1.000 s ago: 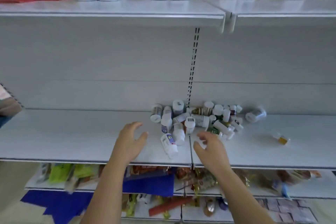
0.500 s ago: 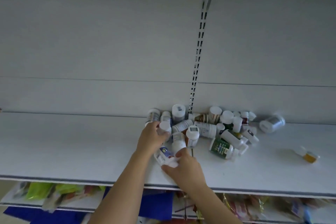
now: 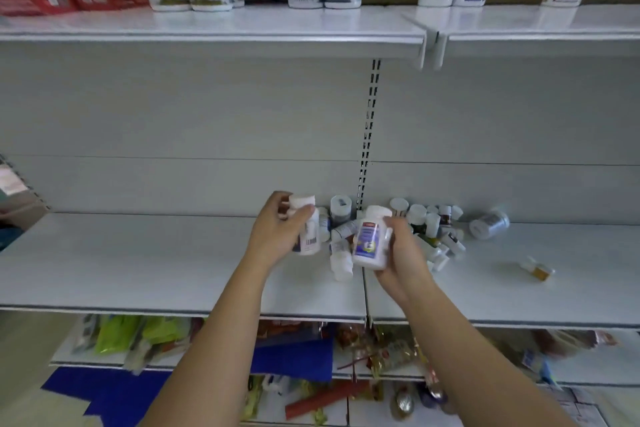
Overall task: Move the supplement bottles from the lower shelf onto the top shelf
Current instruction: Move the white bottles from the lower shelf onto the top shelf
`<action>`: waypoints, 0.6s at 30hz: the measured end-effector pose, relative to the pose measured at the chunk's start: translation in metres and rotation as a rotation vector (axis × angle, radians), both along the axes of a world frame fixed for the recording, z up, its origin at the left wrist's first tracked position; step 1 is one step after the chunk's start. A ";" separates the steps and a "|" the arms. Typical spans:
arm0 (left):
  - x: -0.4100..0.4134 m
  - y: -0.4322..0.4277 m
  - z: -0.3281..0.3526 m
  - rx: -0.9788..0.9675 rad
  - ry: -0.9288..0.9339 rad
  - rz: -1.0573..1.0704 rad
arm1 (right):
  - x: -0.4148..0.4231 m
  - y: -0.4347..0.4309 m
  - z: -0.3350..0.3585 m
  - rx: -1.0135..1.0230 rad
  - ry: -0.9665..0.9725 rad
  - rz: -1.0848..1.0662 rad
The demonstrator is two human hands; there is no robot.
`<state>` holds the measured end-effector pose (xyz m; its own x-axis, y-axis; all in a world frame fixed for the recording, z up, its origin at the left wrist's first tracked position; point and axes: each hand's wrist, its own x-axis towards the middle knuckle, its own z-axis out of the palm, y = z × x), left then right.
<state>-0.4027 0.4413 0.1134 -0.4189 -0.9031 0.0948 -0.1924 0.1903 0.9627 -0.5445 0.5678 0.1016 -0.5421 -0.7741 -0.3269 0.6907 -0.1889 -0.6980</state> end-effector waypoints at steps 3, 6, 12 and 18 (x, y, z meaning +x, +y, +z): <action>0.016 0.031 0.045 -0.040 0.065 -0.088 | 0.017 0.023 0.040 0.008 0.116 0.000; 0.028 0.063 0.088 -0.086 0.123 -0.148 | 0.038 0.055 0.086 0.000 0.286 0.021; 0.044 0.111 0.172 -0.241 0.176 -0.281 | 0.058 0.111 0.161 -0.063 0.576 -0.030; 0.036 0.123 0.233 -0.417 0.166 -0.374 | 0.044 0.131 0.217 -0.167 0.711 -0.118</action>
<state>-0.3662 0.5646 0.3463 -0.6512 -0.5691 0.5020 0.1076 0.5856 0.8034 -0.5006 0.6989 0.3187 -0.6621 -0.7061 0.2512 0.0511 -0.3769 -0.9248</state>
